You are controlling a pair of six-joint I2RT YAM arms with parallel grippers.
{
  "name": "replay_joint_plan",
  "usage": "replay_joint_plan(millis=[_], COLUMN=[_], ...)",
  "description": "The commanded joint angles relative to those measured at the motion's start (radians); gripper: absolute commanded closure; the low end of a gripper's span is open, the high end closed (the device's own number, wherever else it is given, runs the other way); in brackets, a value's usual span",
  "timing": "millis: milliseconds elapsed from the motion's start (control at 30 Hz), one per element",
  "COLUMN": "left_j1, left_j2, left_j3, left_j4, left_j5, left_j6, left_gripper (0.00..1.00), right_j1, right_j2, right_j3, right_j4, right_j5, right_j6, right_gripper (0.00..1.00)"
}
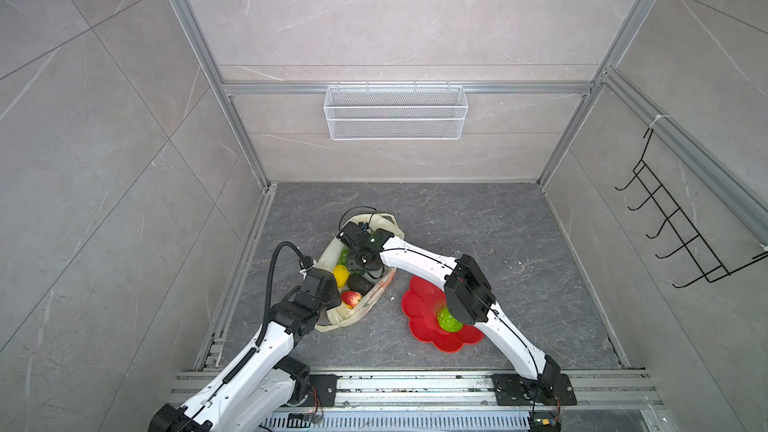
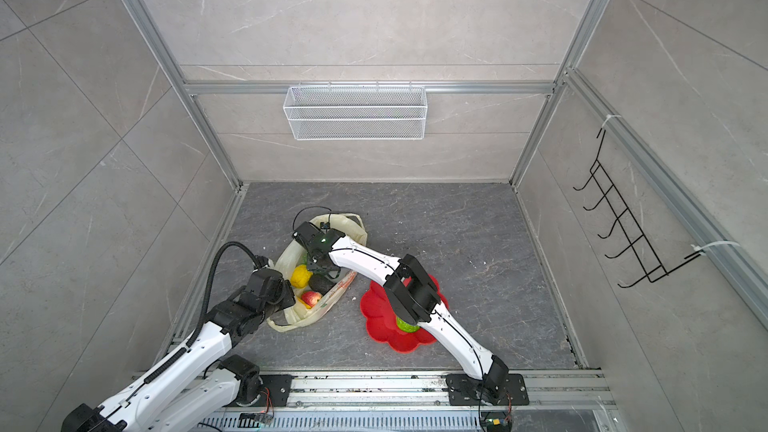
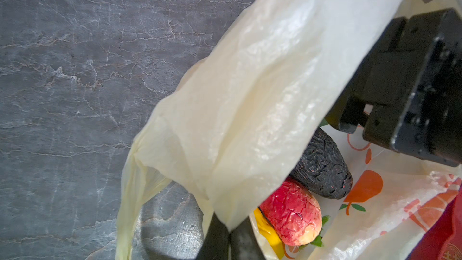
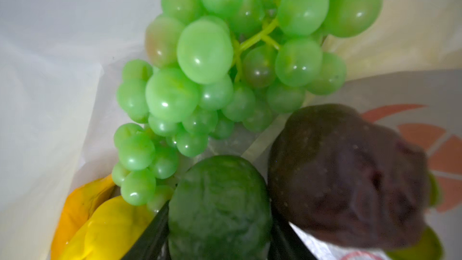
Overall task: Take the fake fruits out of the plastic bag
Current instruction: 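Grasp the dark green fruit in the bag with the right gripper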
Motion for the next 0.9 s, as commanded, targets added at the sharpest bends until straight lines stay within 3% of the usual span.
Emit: replay_joint_plan(millis=[0,500,867], left_j1=[0.002,0.002,0.002], left_j2=[-0.009,-0.012,-0.004], left_j3=[-0.003,-0.003,0.005], left_j4=[0.019,0.016,0.017], left_j5=[-0.001,-0.006,0.002], left_j6=[0.009,0.006,0.022], left_gripper=[1.00,1.00,1.00], right_j1=[0.003,0.039,0.039], right_j2=[-0.038,-0.204,-0.653], right_j3=[-0.002,-0.105,-0.603], right_j4=[-0.032,-0.041,0.043], right_j5=[0.017,0.037,0.052], right_j6=[-0.031,-0.117,-0.230], right_gripper=[0.46,0.45,0.46])
